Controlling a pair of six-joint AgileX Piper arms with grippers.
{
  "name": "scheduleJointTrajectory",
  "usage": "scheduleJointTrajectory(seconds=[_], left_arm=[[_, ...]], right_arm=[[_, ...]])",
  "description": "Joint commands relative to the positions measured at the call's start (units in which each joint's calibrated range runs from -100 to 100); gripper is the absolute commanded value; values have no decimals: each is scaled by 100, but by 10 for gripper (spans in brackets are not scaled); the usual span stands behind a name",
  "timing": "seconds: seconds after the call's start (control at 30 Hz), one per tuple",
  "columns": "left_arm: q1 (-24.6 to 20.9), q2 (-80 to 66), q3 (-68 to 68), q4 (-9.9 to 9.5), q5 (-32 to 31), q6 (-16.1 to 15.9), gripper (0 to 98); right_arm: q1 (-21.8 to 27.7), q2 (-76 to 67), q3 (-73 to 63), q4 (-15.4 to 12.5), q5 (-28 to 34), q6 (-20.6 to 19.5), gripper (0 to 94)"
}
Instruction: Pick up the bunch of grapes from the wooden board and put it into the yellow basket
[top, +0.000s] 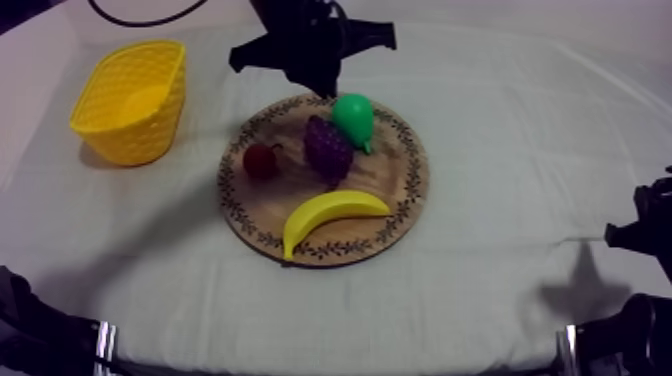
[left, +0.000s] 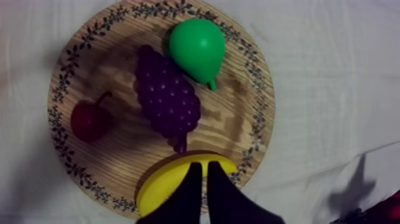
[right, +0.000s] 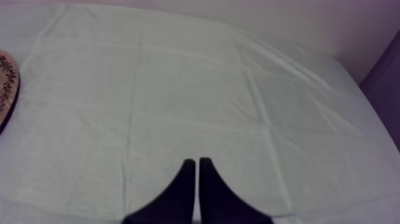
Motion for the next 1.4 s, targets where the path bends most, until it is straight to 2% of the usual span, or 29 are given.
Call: scheduleJointTrajectory(seconds=[0.0, 0.4, 0.7, 0.97, 1.37], left_arm=[[1, 28, -20, -7, 0, 10, 61], [62, -73, 53, -76, 5, 62, 545], [8, 46, 189, -75, -61, 20, 785], [-128, 551, 125, 6, -221, -166, 876], [-244, 1561, -426, 142, -211, -499, 922]], right_arm=[[0, -2, -5, -1, -3, 1, 3], [0, -2, -5, -1, -3, 1, 3], [0, -2, -5, -1, -3, 1, 3], [0, -2, -5, -1, -3, 1, 3], [0, -2, -5, -1, -3, 1, 3]])
